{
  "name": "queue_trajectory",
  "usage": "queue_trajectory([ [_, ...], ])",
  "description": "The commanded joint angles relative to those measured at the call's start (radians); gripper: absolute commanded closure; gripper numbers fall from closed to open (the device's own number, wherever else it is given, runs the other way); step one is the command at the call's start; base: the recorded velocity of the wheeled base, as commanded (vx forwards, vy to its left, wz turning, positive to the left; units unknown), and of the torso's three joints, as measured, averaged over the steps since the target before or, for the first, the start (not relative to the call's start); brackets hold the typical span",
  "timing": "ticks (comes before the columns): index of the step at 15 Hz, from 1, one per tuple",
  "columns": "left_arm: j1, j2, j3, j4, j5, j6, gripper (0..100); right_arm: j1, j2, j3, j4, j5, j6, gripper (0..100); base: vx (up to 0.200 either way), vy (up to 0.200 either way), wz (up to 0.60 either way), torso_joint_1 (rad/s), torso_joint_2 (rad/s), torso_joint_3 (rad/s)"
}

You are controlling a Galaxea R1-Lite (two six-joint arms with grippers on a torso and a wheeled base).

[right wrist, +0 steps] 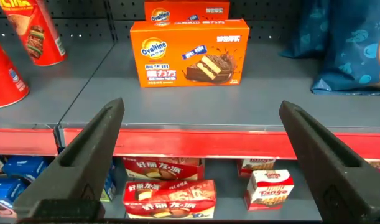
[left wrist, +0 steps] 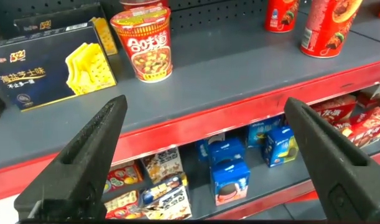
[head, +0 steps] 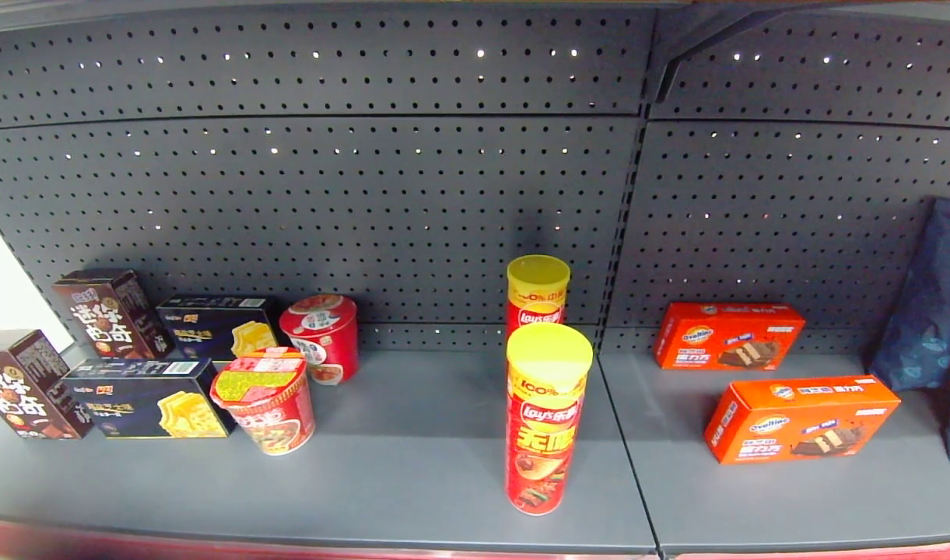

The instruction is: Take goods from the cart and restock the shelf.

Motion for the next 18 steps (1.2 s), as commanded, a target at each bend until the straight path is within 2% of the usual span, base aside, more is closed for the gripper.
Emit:
queue_trajectory([
  [1,0.001,-0.002,0.000,0.000,-0.003,0.003,0,0.000,0.001,-0.001,0.000,0.001,0.000,0,0.000,0.000,0.00,0.000,0.00,0.000],
  [5,0.001,-0.002,0.000,0.001,-0.001,0.000,0,0.000,0.000,-0.001,0.000,0.001,-0.002,0,0.000,0.000,0.00,0.000,0.00,0.000],
  [8,0.001,-0.002,0.000,0.001,-0.003,0.002,0,0.000,0.001,0.000,0.000,0.014,-0.005,0,0.000,-0.200,0.00,0.002,0.00,-0.001],
  [18,-0.001,-0.002,0.000,0.001,-0.003,-0.014,0,0.000,0.001,-0.001,0.001,0.016,-0.003,0,0.000,0.000,0.00,0.000,0.00,0.000],
])
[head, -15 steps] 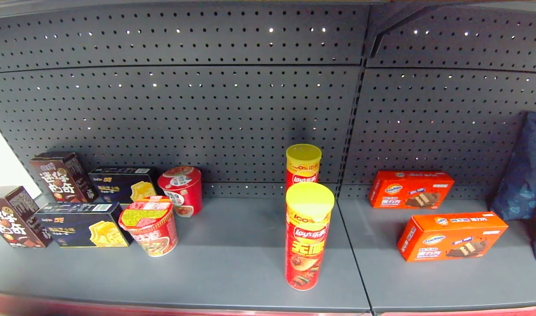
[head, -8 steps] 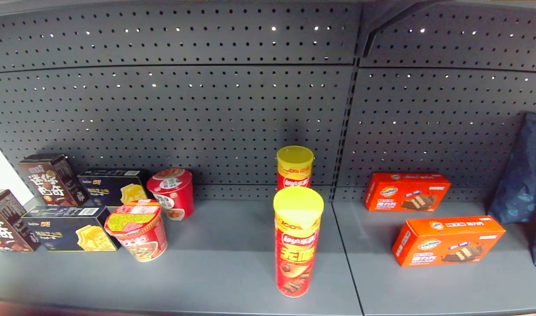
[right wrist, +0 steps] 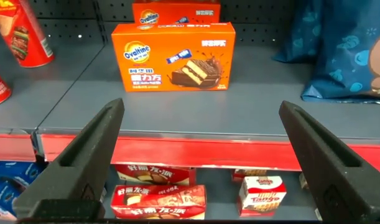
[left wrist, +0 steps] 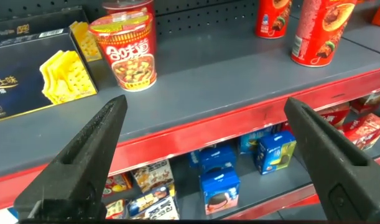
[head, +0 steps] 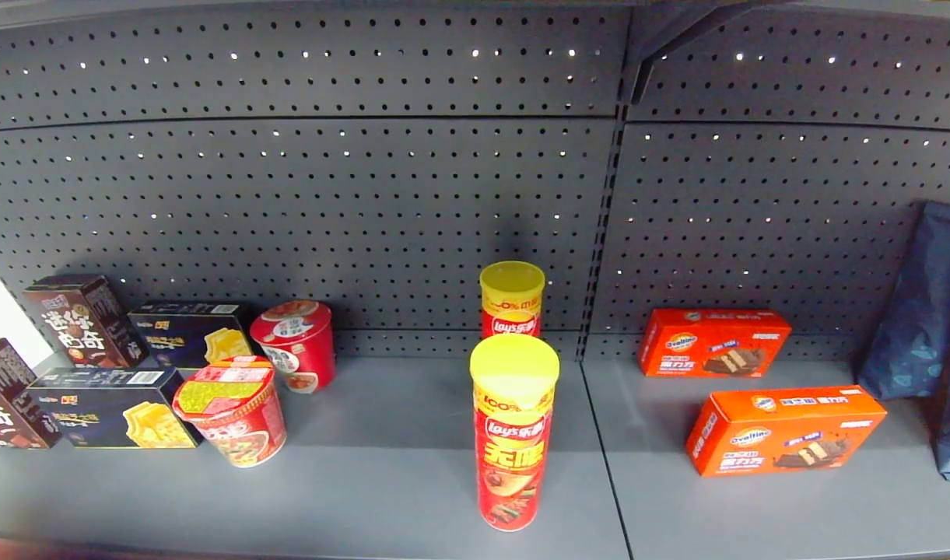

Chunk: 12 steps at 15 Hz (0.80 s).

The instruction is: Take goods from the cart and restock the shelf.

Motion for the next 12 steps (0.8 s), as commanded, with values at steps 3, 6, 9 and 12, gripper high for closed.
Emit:
queue_trajectory([
  [3,0.000,0.000,0.000,0.000,0.001,-0.002,0,0.000,0.000,0.000,0.000,0.011,0.001,0,-0.067,0.067,0.00,0.001,0.00,0.001],
  [6,0.000,0.000,0.000,0.000,-0.002,-0.002,0,0.000,0.002,0.000,0.000,0.013,0.001,0,0.000,0.000,0.00,0.000,0.00,0.000],
  [9,0.000,0.000,0.000,0.000,-0.002,0.001,0,0.000,0.002,0.000,0.000,0.013,0.001,0,0.000,0.000,0.00,0.000,0.00,0.000],
  [12,0.000,0.000,0.000,0.000,-0.002,0.002,0,0.000,0.002,0.000,0.000,0.014,0.001,0,0.000,0.000,0.00,0.000,0.00,0.000],
])
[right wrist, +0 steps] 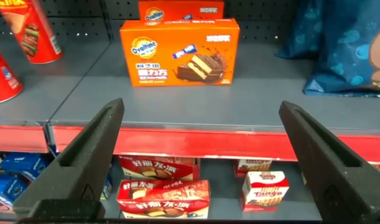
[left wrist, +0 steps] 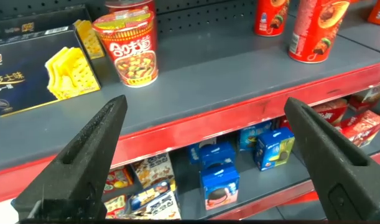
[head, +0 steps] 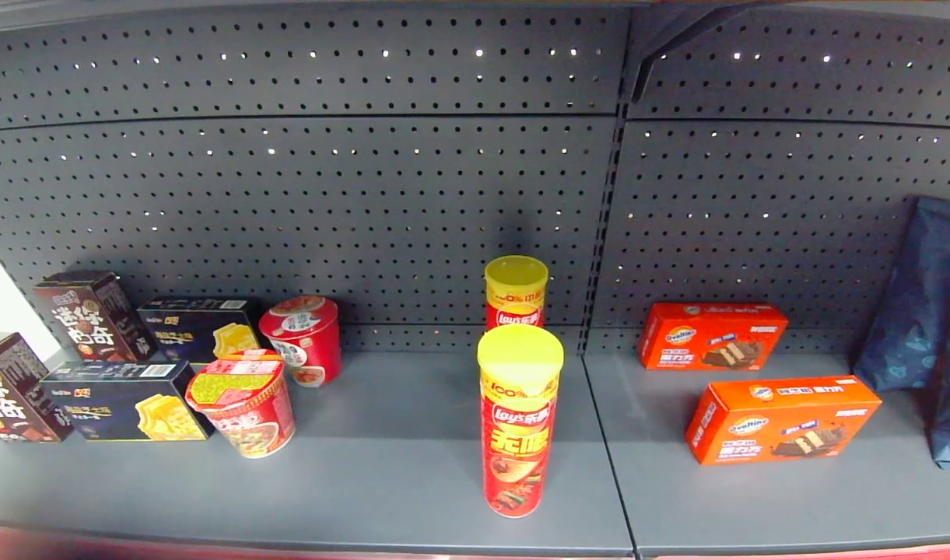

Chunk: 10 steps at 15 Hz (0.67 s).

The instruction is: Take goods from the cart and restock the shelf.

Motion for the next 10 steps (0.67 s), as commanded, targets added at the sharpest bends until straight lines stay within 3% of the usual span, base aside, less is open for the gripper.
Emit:
queue_trajectory([
  [1,-0.001,0.000,0.000,0.000,0.001,0.001,0,0.000,0.000,0.000,-0.001,0.000,0.000,0,0.000,0.000,0.00,0.000,0.00,0.000],
  [10,-0.001,0.000,0.000,0.000,0.000,-0.003,0,0.000,0.002,0.000,-0.001,0.000,0.000,0,0.000,0.000,0.00,0.000,0.00,0.000],
])
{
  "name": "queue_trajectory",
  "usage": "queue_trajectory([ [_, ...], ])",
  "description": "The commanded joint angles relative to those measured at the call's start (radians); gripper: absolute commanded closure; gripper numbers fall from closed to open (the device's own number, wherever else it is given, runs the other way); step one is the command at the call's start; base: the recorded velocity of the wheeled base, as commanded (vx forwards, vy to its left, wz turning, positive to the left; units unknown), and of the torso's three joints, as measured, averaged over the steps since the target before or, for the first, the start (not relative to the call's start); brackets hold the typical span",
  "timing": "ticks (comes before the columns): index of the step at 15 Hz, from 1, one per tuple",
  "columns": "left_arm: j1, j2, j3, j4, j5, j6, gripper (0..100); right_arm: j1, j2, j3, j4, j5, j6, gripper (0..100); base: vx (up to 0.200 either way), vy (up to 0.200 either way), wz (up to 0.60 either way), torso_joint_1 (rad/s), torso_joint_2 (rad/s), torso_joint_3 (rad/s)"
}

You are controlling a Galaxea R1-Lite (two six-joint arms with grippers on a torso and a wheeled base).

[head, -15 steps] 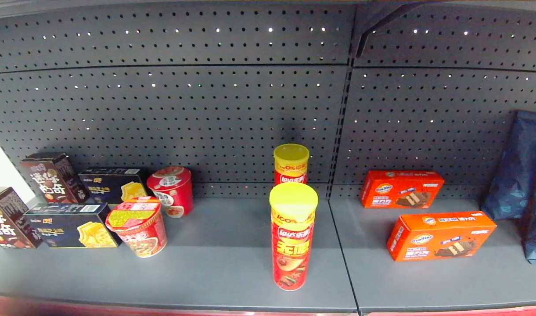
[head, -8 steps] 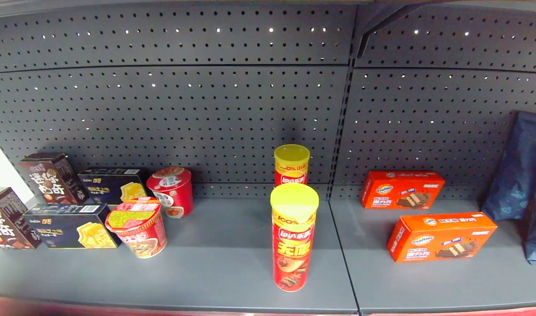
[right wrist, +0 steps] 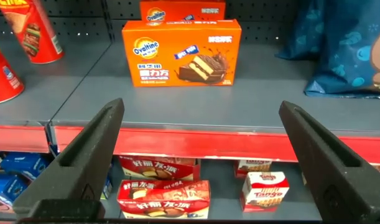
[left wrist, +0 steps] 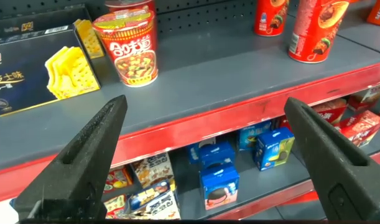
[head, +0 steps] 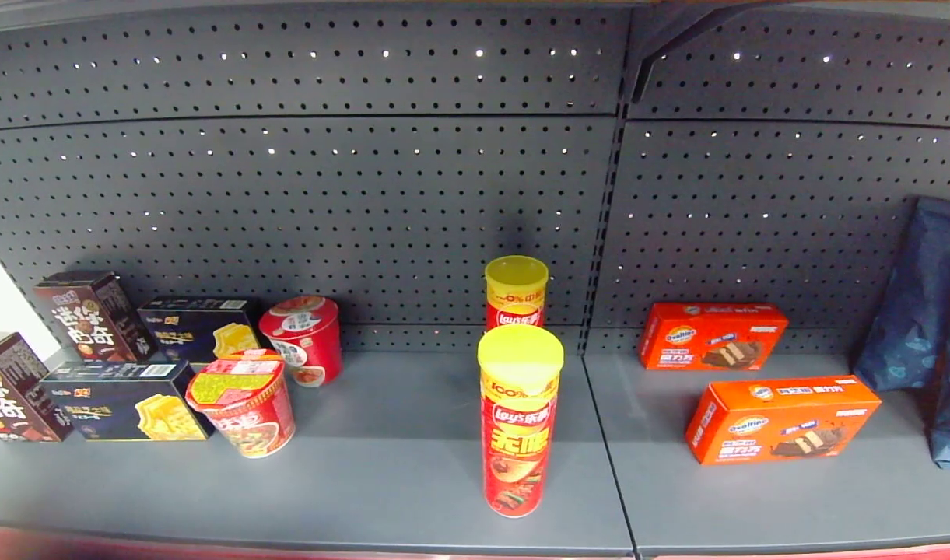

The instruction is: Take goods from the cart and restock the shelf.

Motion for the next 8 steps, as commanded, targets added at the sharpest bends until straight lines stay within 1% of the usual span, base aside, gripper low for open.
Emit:
queue_trajectory([
  [1,0.001,0.000,0.000,0.000,0.000,0.000,0,-0.001,0.000,0.000,-0.001,0.000,0.000,0,0.000,0.000,0.00,0.000,0.00,0.000],
  [4,0.001,0.000,0.000,0.000,0.000,-0.002,0,-0.001,0.000,0.000,-0.001,0.000,-0.003,0,0.000,0.000,0.00,0.000,0.00,0.000],
  [7,0.001,0.000,0.000,0.000,0.000,-0.002,0,-0.001,0.002,0.000,-0.001,0.043,-0.005,0,0.000,0.000,0.00,0.000,0.00,0.000],
  [8,-0.001,0.000,0.000,0.000,0.000,-0.002,0,-0.001,0.000,0.000,-0.001,0.043,-0.005,0,0.000,0.000,0.00,0.000,0.00,0.000],
])
